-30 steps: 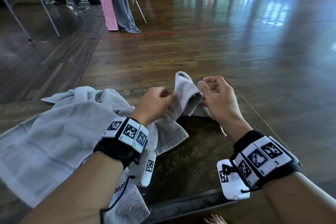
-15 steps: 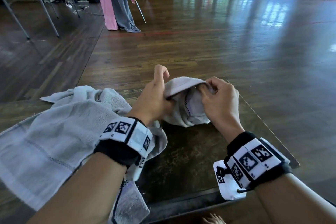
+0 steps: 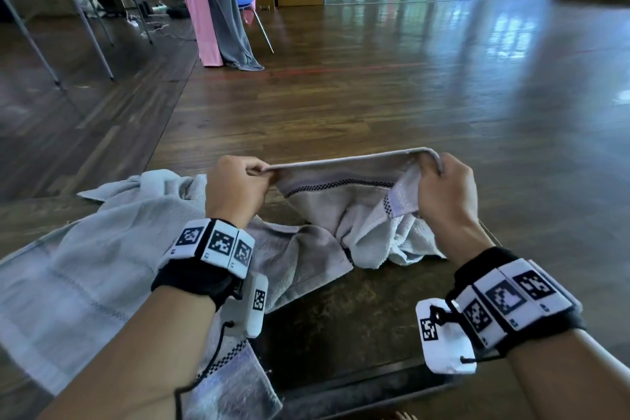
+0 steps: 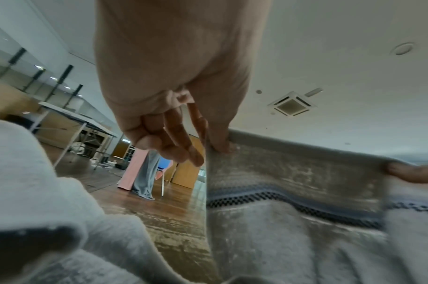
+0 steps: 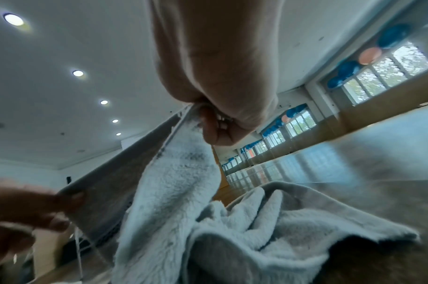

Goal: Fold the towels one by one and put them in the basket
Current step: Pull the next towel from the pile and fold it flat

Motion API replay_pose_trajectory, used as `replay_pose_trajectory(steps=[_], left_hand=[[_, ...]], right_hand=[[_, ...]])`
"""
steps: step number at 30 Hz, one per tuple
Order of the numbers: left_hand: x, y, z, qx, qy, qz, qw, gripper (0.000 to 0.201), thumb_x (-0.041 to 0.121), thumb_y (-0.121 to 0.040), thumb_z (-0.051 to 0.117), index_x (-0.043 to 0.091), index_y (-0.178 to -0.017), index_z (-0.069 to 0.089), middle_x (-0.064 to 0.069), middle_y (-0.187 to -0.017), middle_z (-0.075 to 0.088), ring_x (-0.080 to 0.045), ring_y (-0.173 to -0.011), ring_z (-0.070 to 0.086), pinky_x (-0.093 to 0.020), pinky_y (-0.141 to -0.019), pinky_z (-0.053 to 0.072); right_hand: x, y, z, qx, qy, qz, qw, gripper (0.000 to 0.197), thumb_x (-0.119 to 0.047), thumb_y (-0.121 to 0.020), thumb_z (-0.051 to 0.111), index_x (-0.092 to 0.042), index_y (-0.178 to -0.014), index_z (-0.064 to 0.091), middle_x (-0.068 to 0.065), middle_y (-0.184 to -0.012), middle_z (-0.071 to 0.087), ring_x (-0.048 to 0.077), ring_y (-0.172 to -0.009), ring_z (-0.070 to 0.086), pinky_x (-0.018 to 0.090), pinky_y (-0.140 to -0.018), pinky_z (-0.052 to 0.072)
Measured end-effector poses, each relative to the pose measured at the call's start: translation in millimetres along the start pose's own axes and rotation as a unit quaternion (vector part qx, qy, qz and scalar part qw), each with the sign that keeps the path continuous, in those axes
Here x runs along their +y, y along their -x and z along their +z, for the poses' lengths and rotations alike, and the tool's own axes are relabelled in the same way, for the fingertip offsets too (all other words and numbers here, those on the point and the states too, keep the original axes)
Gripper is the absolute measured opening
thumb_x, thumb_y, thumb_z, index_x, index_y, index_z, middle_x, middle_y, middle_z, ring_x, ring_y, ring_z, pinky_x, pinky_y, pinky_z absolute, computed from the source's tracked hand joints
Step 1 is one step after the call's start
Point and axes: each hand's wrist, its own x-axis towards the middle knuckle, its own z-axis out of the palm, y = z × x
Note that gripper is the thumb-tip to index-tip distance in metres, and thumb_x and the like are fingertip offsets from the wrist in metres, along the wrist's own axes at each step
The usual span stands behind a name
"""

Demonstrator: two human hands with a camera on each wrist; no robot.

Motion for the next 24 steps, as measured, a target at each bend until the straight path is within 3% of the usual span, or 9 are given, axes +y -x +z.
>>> replay_pose_trajectory(steps=[2,4,8,11,14,17,19,21,24], left_hand=[[-1,-1,1,0.002,0.032,0.016,0.999,0.014,0.025,-0.087,0.072,0.022,-0.073,0.074,0.012,-0.056,0.061,0.001,-0.045,0.049,-0.011,-0.046,0.037],[4,1,4,0.000,0.083,0.015,0.996,0.018,0.032,-0.091,0.066,0.023,-0.076,0.072,0.014,-0.057,0.059,0.002,-0.048,0.048,-0.008,-0.047,0.037],[15,7,11,-0.064,0.234,-0.062,0.968,0.022,0.037,-0.092,0.057,0.034,-0.075,0.070,0.011,-0.070,0.068,-0.006,-0.073,0.065,-0.036,-0.076,0.055],[17,10,17,-0.119,0.127,-0.012,0.985,0.024,0.040,-0.092,0.054,0.024,-0.081,0.068,0.002,-0.074,0.070,-0.004,-0.067,0.062,-0.033,-0.070,0.047],[18,15,25,-0.225,0.053,0.015,0.973,0.028,0.040,-0.091,0.057,0.018,-0.074,0.059,0.001,-0.065,0.062,-0.011,-0.057,0.054,-0.033,-0.061,0.041],[17,21,30,-0.286,-0.004,0.018,0.958,0.028,0.040,-0.092,0.059,0.017,-0.076,0.054,0.001,-0.065,0.055,-0.015,-0.057,0.052,-0.037,-0.062,0.042],[17,22,31,-0.292,-0.021,0.023,0.956,0.016,0.034,-0.089,0.062,0.020,-0.082,0.062,0.001,-0.072,0.063,-0.017,-0.068,0.061,-0.040,-0.071,0.050],[18,20,30,-0.286,-0.023,0.019,0.958,0.007,0.027,-0.085,0.064,0.021,-0.083,0.067,0.003,-0.077,0.068,-0.016,-0.074,0.063,-0.040,-0.075,0.053],[18,18,29,-0.278,-0.015,-0.005,0.960,0.013,0.027,-0.084,0.068,0.018,-0.076,0.068,0.008,-0.070,0.067,-0.008,-0.068,0.061,-0.026,-0.062,0.050]], right_hand=[[3,-3,-5,-0.017,-0.005,0.019,1.000,0.034,-0.028,-0.100,0.046,-0.013,-0.070,0.045,-0.003,-0.066,0.049,0.019,-0.060,0.046,0.034,-0.050,0.043],[6,-1,-8,-0.047,0.006,0.036,0.998,0.025,-0.023,-0.098,0.044,-0.010,-0.078,0.051,0.003,-0.074,0.056,0.024,-0.065,0.055,0.040,-0.051,0.054],[14,0,-20,-0.066,0.076,0.041,0.994,0.024,-0.018,-0.093,0.048,-0.012,-0.070,0.051,0.004,-0.069,0.055,0.029,-0.063,0.057,0.036,-0.050,0.052],[19,3,-31,-0.079,0.178,0.042,0.980,0.026,-0.030,-0.088,0.050,-0.015,-0.068,0.055,0.000,-0.068,0.057,0.022,-0.061,0.053,0.031,-0.052,0.040],[26,13,-31,-0.160,0.277,0.060,0.946,0.018,-0.034,-0.090,0.053,-0.030,-0.079,0.068,-0.003,-0.079,0.062,0.018,-0.066,0.055,0.031,-0.063,0.043],[28,21,-20,-0.252,0.306,0.054,0.916,0.028,-0.043,-0.098,0.052,-0.030,-0.078,0.067,0.002,-0.084,0.062,0.015,-0.064,0.054,0.025,-0.055,0.039],[27,22,-13,-0.290,0.250,0.016,0.924,0.041,-0.045,-0.100,0.052,-0.018,-0.070,0.060,0.002,-0.075,0.063,0.016,-0.060,0.056,0.023,-0.046,0.039],[21,21,-9,-0.302,0.173,-0.013,0.937,0.039,-0.035,-0.099,0.057,-0.013,-0.067,0.059,-0.003,-0.063,0.062,0.013,-0.054,0.053,0.013,-0.040,0.036],[12,16,-9,-0.221,0.125,-0.036,0.967,0.020,-0.018,-0.095,0.057,-0.019,-0.081,0.070,-0.006,-0.075,0.070,0.010,-0.062,0.060,0.015,-0.043,0.042]])
